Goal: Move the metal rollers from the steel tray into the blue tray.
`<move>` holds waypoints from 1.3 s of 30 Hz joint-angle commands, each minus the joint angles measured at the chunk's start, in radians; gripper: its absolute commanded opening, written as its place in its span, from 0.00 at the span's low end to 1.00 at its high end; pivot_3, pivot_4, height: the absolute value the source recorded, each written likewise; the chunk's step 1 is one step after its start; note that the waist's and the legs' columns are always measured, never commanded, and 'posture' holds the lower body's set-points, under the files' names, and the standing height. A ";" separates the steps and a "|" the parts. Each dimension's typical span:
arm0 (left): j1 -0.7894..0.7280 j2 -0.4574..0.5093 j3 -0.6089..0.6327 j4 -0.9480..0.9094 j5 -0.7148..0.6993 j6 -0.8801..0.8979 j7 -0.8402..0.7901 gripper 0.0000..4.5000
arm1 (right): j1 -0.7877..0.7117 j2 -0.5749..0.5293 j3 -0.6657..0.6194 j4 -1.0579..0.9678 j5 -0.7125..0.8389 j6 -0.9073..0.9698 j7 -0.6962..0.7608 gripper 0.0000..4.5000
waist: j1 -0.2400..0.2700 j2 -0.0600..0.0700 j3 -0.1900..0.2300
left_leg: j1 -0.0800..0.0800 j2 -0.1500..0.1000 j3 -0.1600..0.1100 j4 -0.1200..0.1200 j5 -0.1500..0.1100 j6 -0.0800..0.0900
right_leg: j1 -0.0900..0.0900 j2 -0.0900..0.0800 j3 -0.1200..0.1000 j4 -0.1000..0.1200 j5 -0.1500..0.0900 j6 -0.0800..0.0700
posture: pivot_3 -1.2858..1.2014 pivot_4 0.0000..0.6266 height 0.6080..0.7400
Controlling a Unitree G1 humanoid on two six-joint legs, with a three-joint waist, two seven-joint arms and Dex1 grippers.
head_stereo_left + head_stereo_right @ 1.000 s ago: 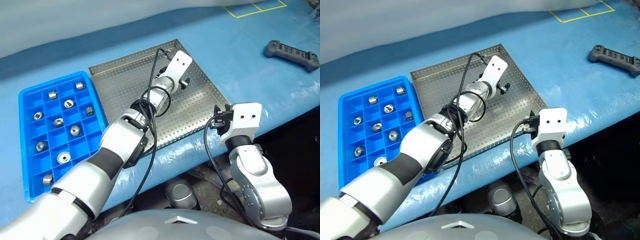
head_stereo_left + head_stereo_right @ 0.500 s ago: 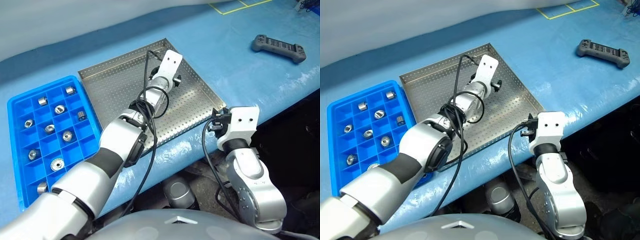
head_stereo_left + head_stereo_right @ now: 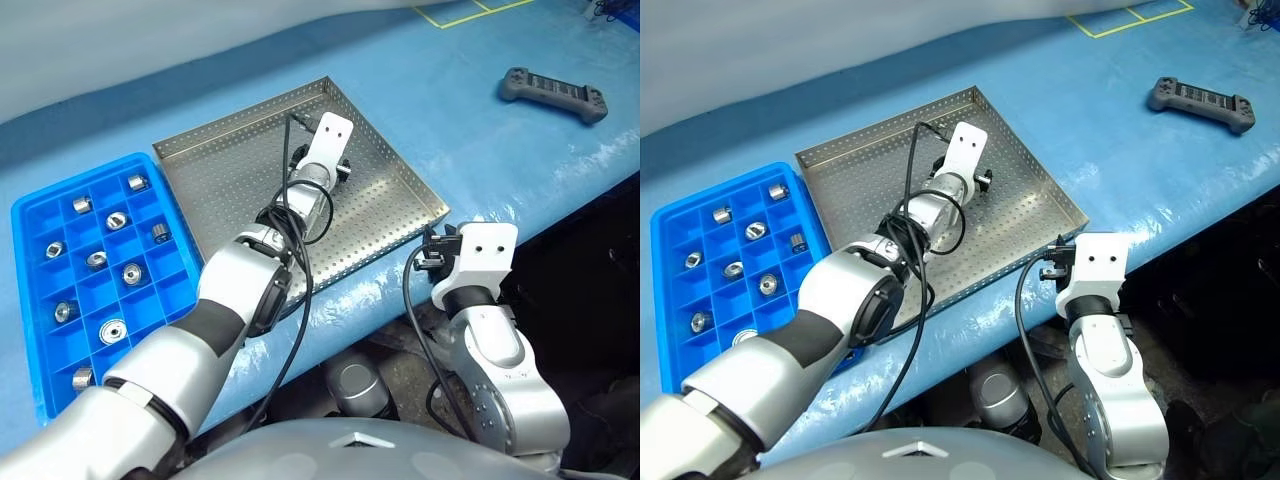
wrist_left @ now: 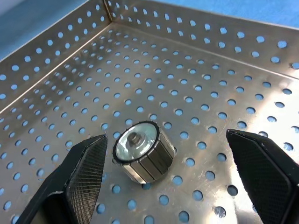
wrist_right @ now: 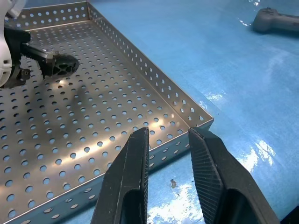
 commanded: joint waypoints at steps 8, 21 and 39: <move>0.041 -0.117 0.029 0.001 0.003 0.005 0.023 0.98 | 0.028 0.020 0.013 -0.062 -0.023 -0.002 -0.007 0.32 | -0.012 0.000 0.000 | 0.000 0.000 0.000 0.000 0.000 0.000 | 0.000 0.000 0.000 0.000 0.000 0.000 | 0.28 0.24 1.00; 0.057 -0.122 0.055 0.001 0.000 -0.011 0.046 0.98 | 0.075 0.035 0.068 -0.059 -0.040 -0.008 -0.001 0.32 | -0.052 -0.001 0.000 | 0.001 0.000 0.001 0.000 0.000 0.000 | 0.002 0.000 0.000 0.001 0.001 0.001 | 0.28 0.24 1.00; 0.071 -0.132 0.059 0.003 0.003 -0.019 0.011 0.51 | 0.057 0.032 0.047 -0.048 -0.054 -0.014 0.002 0.32 | -0.060 -0.005 0.000 | 0.010 0.000 0.001 0.000 0.000 0.000 | 0.010 0.000 0.001 -0.001 0.001 0.002 | 0.28 0.24 1.00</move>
